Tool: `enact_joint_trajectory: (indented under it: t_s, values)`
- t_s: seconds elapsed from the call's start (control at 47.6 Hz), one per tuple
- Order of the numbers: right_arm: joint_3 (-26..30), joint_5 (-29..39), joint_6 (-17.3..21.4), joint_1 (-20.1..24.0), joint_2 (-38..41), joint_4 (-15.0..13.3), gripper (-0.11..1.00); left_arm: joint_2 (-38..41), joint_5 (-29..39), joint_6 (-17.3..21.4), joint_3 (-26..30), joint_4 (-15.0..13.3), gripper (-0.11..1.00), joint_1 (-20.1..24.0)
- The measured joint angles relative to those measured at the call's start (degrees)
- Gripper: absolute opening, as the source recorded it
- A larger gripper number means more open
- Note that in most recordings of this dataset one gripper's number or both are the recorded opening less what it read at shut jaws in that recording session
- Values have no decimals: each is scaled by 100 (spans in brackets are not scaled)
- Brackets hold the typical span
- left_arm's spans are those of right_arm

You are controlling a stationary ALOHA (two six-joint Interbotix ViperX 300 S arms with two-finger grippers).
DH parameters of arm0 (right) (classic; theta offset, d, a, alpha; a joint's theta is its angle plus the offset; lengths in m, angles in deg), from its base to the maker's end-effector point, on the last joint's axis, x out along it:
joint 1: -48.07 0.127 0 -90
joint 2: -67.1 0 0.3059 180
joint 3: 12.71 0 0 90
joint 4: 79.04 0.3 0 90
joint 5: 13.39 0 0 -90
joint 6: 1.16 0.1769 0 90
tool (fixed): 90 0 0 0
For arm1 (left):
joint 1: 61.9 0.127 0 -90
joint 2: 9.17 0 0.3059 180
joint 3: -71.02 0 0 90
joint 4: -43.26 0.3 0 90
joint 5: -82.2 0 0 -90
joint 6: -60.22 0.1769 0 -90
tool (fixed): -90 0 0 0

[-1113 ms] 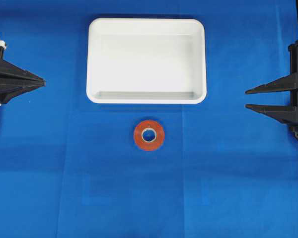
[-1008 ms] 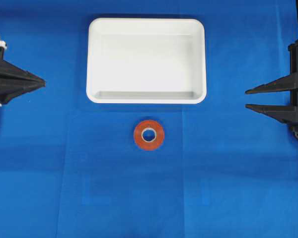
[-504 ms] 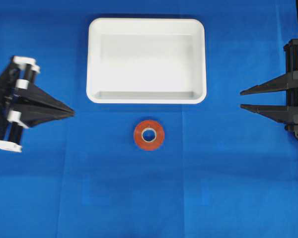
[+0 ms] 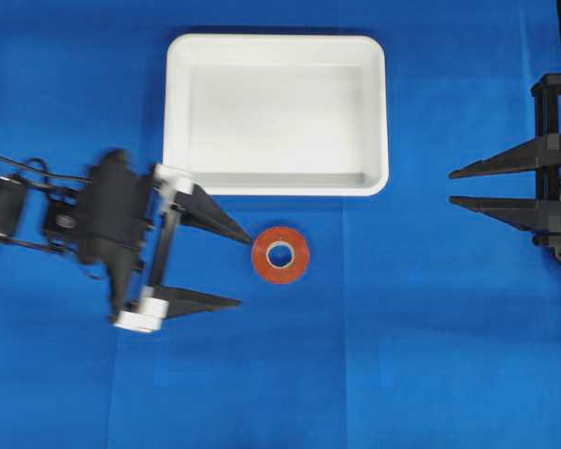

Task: Place one roll of tape in the white case with the left arm.
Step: 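Move the open left gripper toward the orange tape roll, then close the left gripper on the orange tape roll's rim and lift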

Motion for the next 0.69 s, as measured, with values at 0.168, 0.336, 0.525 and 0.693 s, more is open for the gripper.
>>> enact_joint_trajectory:
  t_s: [0.168,0.336,0.525,0.693]
  values:
    - [0,88,0,0,9,0,-11,826,1389,-308,853,-9,88,-9]
    - [0,132,-9,0,44,0,-11,1441,2329,-325,1450,-9,88,-9]
    - [0,167,-9,0,97,0,-11,2030,2786,-334,1837,0,88,-9]
    - [-9,176,0,0,141,0,-11,2461,3015,-369,2013,0,88,53]
